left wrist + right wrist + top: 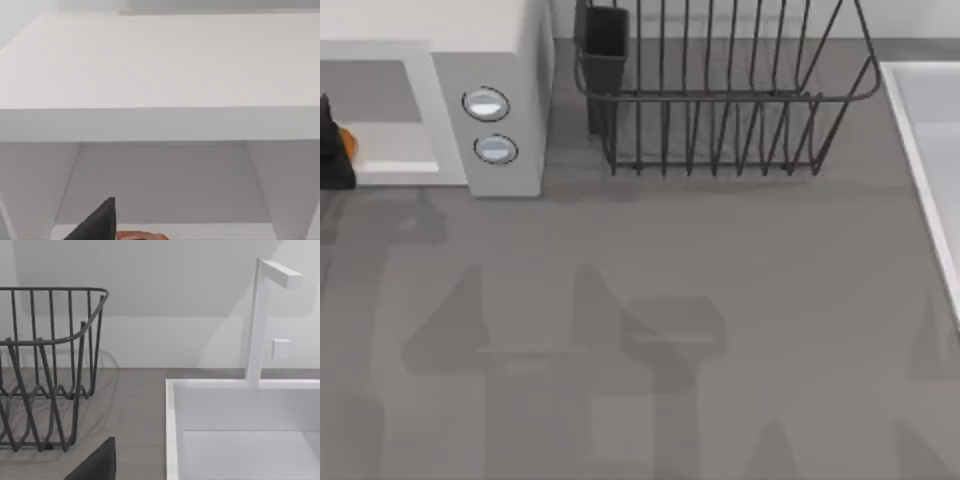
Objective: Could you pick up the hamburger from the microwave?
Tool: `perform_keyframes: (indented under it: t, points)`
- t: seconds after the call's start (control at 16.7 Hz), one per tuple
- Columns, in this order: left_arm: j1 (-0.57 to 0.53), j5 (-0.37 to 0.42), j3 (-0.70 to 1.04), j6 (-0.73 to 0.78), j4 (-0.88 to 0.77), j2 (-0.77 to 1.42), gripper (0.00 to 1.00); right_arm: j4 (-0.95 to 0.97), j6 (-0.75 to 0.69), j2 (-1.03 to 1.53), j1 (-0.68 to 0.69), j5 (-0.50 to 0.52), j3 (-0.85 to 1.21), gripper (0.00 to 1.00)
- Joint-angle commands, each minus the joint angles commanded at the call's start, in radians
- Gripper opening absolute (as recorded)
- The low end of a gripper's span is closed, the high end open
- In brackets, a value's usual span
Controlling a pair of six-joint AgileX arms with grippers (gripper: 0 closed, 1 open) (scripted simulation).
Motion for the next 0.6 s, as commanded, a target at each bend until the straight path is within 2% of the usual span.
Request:
perform_keyframes:
  t: [0.36, 0.6]
  points:
    - [0.055, 0.062, 0.223, 0.025, 0.320, 0.665, 1.00, 0.000, 0.000, 0.000, 0.000, 0.000, 0.000, 1.00]
    - [0.083, 0.094, 0.336, 0.037, 0.483, 1.007, 1.00, 0.000, 0.000, 0.000, 0.000, 0.000, 0.000, 1.00]
